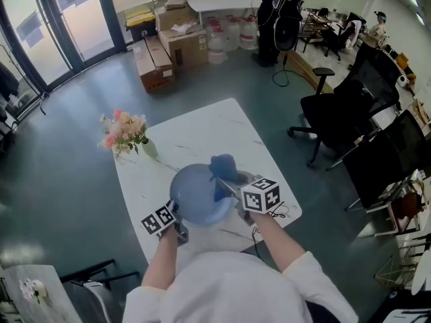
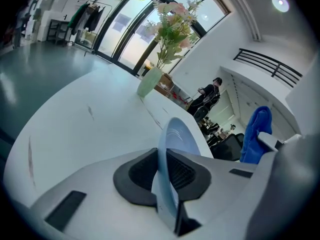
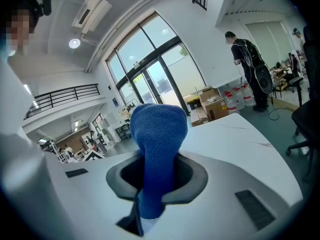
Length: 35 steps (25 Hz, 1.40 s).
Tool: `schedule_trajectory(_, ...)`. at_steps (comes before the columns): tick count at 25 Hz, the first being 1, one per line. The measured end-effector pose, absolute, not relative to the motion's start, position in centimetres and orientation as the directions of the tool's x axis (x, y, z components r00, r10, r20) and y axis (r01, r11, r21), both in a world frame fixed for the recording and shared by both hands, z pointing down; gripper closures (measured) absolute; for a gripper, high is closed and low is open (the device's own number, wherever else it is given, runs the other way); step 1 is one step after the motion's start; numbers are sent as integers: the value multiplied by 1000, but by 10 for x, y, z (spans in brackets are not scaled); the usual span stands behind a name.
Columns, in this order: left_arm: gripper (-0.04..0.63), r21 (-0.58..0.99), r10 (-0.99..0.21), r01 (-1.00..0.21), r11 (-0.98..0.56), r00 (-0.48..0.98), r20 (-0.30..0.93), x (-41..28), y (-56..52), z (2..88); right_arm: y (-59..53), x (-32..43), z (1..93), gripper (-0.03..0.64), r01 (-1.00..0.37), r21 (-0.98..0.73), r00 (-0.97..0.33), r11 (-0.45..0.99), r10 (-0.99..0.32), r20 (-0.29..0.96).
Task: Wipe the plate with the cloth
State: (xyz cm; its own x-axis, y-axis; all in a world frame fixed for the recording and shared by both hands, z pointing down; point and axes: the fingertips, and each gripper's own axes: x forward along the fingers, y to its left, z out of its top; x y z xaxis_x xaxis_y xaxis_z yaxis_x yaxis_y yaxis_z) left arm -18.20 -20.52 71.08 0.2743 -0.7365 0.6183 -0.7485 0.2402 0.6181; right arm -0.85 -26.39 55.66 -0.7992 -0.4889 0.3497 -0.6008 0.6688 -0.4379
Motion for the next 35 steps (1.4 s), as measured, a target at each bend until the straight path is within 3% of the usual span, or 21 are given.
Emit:
schedule_trajectory(15, 552, 557, -661, -775, 299, 253, 707, -190, -205, 745, -262, -10, 566, 532, -592, -468, -806, 656, -470, 361)
schedule_trajectory(26, 552, 471, -600, -842, 262, 240, 763, -190, -201, 756, -256, -16, 573, 532, -580, -472, -814, 664, -446, 373)
schedule_trajectory(35, 548, 489, -580, -848, 203, 298, 758, -185, -203, 759, -250, -24, 582, 532, -568, -476, -821, 671, -423, 385)
